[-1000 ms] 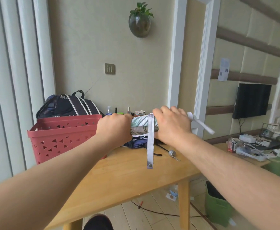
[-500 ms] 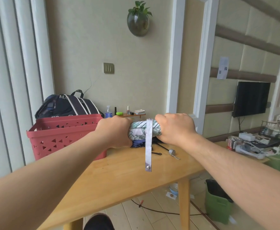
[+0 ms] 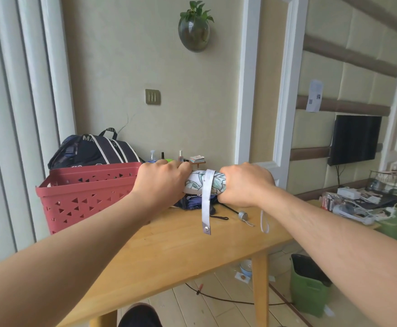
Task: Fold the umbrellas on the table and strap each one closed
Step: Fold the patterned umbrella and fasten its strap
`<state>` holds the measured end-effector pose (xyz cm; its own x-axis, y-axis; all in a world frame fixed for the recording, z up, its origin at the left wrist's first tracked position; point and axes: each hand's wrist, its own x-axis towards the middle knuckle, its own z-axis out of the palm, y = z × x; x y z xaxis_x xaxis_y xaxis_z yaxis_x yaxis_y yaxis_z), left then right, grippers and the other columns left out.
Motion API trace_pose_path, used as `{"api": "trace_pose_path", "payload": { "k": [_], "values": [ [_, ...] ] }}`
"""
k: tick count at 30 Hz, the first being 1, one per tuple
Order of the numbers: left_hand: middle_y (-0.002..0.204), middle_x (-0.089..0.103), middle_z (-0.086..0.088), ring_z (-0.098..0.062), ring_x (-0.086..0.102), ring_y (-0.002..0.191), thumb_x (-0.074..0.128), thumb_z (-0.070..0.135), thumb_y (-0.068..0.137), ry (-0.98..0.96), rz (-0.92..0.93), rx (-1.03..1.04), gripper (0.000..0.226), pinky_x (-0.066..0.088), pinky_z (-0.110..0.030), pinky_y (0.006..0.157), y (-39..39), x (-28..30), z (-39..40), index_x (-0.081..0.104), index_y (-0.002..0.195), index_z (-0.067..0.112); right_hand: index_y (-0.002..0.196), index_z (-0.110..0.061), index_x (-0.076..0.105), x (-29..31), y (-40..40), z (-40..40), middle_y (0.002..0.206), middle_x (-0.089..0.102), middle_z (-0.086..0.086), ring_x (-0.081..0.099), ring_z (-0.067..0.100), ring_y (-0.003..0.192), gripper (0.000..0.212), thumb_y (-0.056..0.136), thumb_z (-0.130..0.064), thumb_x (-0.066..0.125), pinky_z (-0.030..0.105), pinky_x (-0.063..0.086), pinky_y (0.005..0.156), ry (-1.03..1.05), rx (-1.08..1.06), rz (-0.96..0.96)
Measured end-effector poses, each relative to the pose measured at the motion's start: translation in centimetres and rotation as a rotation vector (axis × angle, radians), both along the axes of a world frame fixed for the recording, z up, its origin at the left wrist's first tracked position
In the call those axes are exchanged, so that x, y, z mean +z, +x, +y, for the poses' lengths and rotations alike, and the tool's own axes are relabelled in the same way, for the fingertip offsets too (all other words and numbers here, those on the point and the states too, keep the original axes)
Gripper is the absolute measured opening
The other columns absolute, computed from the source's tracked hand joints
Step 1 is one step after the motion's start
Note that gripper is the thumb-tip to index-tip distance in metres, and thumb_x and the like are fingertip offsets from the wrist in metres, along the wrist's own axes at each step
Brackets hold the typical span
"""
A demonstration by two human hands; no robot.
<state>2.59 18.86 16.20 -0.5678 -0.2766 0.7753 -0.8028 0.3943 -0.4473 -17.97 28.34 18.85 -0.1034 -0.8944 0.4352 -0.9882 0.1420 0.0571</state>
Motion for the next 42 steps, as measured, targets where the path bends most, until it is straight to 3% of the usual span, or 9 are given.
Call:
{"api": "trace_pose_path", "payload": {
  "k": [5, 10, 18, 21, 23, 25, 29, 37, 42],
  "values": [
    [0.064, 0.057, 0.005, -0.025, 0.047, 0.05, 0.07, 0.024, 0.07, 0.1, -0.025, 0.053, 0.022, 0.017, -0.021, 0.049, -0.2, -0.1, 0.6, 0.057, 0.088, 0.026, 0.088, -0.029, 0.054, 0.0, 0.2, 0.4, 0.083, 0.062, -0.009, 0.06, 0.018, 0.076, 0.029, 0.067, -0.041, 0.068, 0.03, 0.045, 0.06, 0.095, 0.015, -0.041],
    [0.083, 0.064, 0.004, -0.028, 0.059, 0.067, 0.053, 0.023, 0.086, 0.198, -0.007, 0.098, 0.021, 0.029, -0.026, 0.053, -0.7, 0.0, 1.4, 0.054, 0.106, 0.029, 0.126, -0.037, 0.047, 0.2, 0.8, 0.1, 0.117, 0.05, -0.007, 0.051, 0.026, 0.113, 0.069, 0.065, -0.055, 0.071, 0.043, 0.045, 0.08, 0.147, 0.03, 0.046],
    [0.066, 0.042, 0.007, -0.028, 0.049, 0.065, 0.052, 0.019, 0.085, 0.315, 0.041, 0.081, 0.018, 0.033, -0.027, 0.056, -2.1, 0.6, 2.4, 0.039, 0.091, 0.029, 0.091, -0.031, 0.051, -0.8, 0.6, -1.6, 0.089, 0.057, -0.011, 0.064, 0.026, 0.096, 0.041, 0.066, -0.061, 0.066, 0.045, 0.044, 0.084, -0.045, -0.025, 0.042],
    [0.069, 0.047, 0.007, -0.028, 0.052, 0.067, 0.055, 0.023, 0.081, 0.38, 0.092, 0.061, 0.016, 0.032, -0.028, 0.055, -2.2, 0.8, 2.5, 0.045, 0.092, 0.028, 0.105, -0.038, 0.056, -0.9, -0.1, -1.4, 0.091, 0.053, -0.012, 0.058, 0.026, 0.1, 0.041, 0.07, -0.059, 0.061, 0.062, 0.034, 0.108, -0.074, -0.03, 0.053],
    [0.07, 0.048, 0.007, -0.028, 0.053, 0.067, 0.057, 0.026, 0.081, 0.415, 0.105, 0.059, 0.015, 0.03, -0.027, 0.054, -2.3, 0.9, 2.5, 0.047, 0.091, 0.028, 0.114, -0.041, 0.056, -1.1, -0.4, -1.5, 0.092, 0.052, -0.011, 0.056, 0.028, 0.104, 0.038, 0.075, -0.039, 0.058, 0.065, 0.027, 0.112, -0.116, -0.028, 0.048],
    [0.073, 0.05, 0.007, -0.028, 0.055, 0.07, 0.057, 0.029, 0.081, 0.461, 0.084, 0.069, 0.012, 0.03, -0.027, 0.054, -2.2, 0.8, 2.3, 0.048, 0.09, 0.029, 0.11, -0.039, 0.056, -1.3, -0.3, -1.7, 0.088, 0.052, -0.01, 0.061, 0.029, 0.098, 0.037, 0.077, -0.024, 0.055, 0.054, 0.039, 0.101, -0.098, -0.013, 0.028],
    [0.087, 0.058, 0.005, -0.028, 0.058, 0.076, 0.058, 0.034, 0.08, 0.526, 0.022, 0.103, 0.019, 0.035, -0.029, 0.058, -1.5, 0.7, 1.9, 0.054, 0.099, 0.031, 0.097, -0.032, 0.054, -2.1, 0.5, -1.8, 0.082, 0.053, -0.009, 0.059, 0.03, 0.087, 0.022, 0.076, -0.031, 0.06, 0.04, 0.04, 0.076, -0.035, 0.029, 0.006],
    [0.09, 0.064, 0.006, -0.026, 0.066, 0.087, 0.055, 0.024, 0.085, 0.173, -0.076, 0.075, 0.023, 0.036, -0.032, 0.069, -0.9, -0.4, 1.8, 0.053, 0.107, 0.028, 0.083, -0.027, 0.053, -1.1, 3.1, -0.6, 0.08, 0.061, -0.007, 0.057, 0.016, 0.07, 0.034, 0.064, -0.053, 0.063, 0.029, 0.045, 0.06, 0.064, 0.028, -0.143],
    [0.074, 0.052, 0.006, -0.028, 0.053, 0.069, 0.055, 0.031, 0.09, 0.256, -0.046, 0.131, 0.019, 0.034, -0.029, 0.058, -1.1, -0.6, 1.9, 0.057, 0.109, 0.031, 0.088, -0.028, 0.049, -1.4, 2.7, -0.8, 0.083, 0.056, -0.009, 0.057, 0.019, 0.075, 0.034, 0.071, -0.051, 0.067, 0.031, 0.039, 0.061, 0.029, 0.056, -0.038]
  ]
}}
